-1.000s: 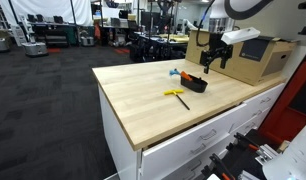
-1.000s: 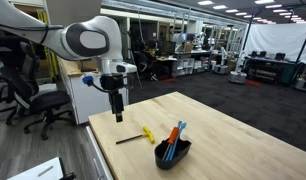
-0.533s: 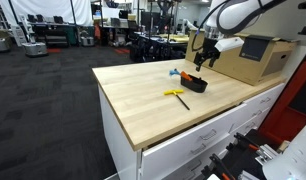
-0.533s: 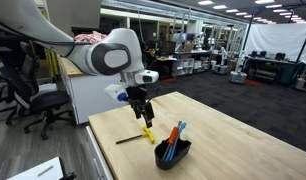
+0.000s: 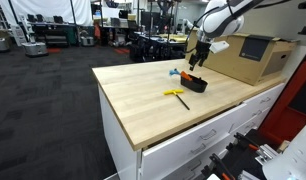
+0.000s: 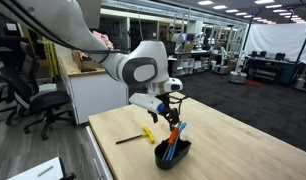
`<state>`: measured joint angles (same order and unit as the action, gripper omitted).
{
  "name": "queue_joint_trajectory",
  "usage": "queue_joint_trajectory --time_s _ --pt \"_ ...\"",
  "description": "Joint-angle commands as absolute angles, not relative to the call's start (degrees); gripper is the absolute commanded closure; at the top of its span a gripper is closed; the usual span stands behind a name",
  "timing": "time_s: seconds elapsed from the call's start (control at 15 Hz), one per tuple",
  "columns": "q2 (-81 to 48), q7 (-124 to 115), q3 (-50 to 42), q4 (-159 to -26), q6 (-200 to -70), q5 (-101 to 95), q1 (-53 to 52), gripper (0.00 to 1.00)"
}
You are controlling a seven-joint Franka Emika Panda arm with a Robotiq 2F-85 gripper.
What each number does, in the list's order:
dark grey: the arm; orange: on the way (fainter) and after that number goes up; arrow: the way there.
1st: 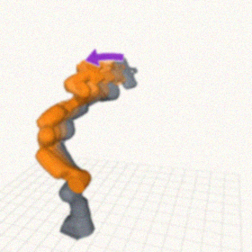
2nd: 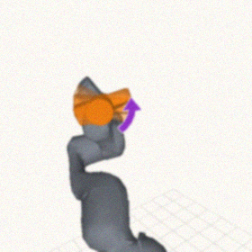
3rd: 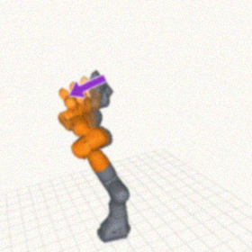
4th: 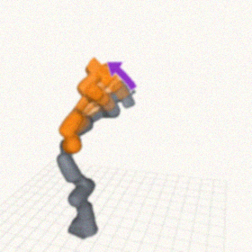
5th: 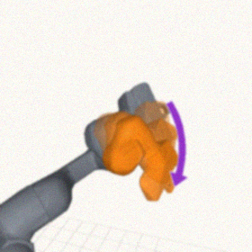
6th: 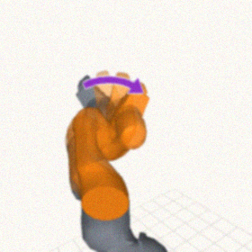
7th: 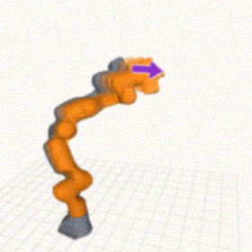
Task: Remove the screwdriver and the blue objects from the blue bowl
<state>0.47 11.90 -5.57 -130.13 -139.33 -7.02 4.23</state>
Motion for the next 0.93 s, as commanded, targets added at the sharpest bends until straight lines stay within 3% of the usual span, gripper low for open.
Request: queue_joint_trajectory --time_s 0.0,0.53,0.6,0.67,0.87 --pt "-8.61 20.34 -5.48 -122.78 -138.86 -2.6 4.99 0.0" --pt "-18.26 25.89 -3.93 -115.07 -137.86 -0.71 7.77 0.0" --pt "-19.03 26.19 -3.76 -114.49 -137.78 -0.66 8.14 0.25" --pt "-19.6 26.54 -3.55 -114.08 -137.73 -0.63 8.48 0.26" --pt "-21.07 26.95 -3.09 -112.95 -137.44 -0.83 9.26 0.49"
